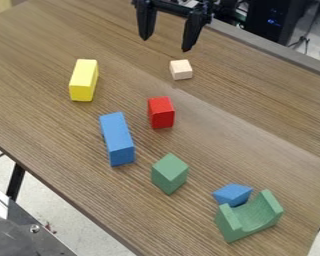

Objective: Move the red triangle to the left

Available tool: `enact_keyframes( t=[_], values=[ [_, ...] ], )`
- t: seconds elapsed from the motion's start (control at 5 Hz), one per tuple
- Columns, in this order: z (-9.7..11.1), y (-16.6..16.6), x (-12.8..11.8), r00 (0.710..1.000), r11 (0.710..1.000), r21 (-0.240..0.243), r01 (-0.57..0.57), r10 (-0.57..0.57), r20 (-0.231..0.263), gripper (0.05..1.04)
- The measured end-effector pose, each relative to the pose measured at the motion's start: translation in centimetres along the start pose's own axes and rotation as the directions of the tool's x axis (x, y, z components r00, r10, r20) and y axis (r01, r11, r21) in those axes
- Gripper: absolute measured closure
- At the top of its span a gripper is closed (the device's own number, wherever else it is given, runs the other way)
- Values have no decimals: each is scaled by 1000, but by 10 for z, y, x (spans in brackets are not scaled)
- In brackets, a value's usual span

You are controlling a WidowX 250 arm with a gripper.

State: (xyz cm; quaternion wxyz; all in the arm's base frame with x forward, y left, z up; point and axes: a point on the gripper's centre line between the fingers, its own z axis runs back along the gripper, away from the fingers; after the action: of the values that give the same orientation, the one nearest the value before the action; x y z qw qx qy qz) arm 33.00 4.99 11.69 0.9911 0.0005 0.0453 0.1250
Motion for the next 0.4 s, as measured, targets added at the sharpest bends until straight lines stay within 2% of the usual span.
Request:
enact_keyframes(
  t=[0.2, 0.4],
  values=[
    [-13, -1, -3, 999, 1000, -1, 0, 0, -45, 84],
    [-28, 2, -12, 976, 978, -63, -200, 193, -100, 84]
  ],
)
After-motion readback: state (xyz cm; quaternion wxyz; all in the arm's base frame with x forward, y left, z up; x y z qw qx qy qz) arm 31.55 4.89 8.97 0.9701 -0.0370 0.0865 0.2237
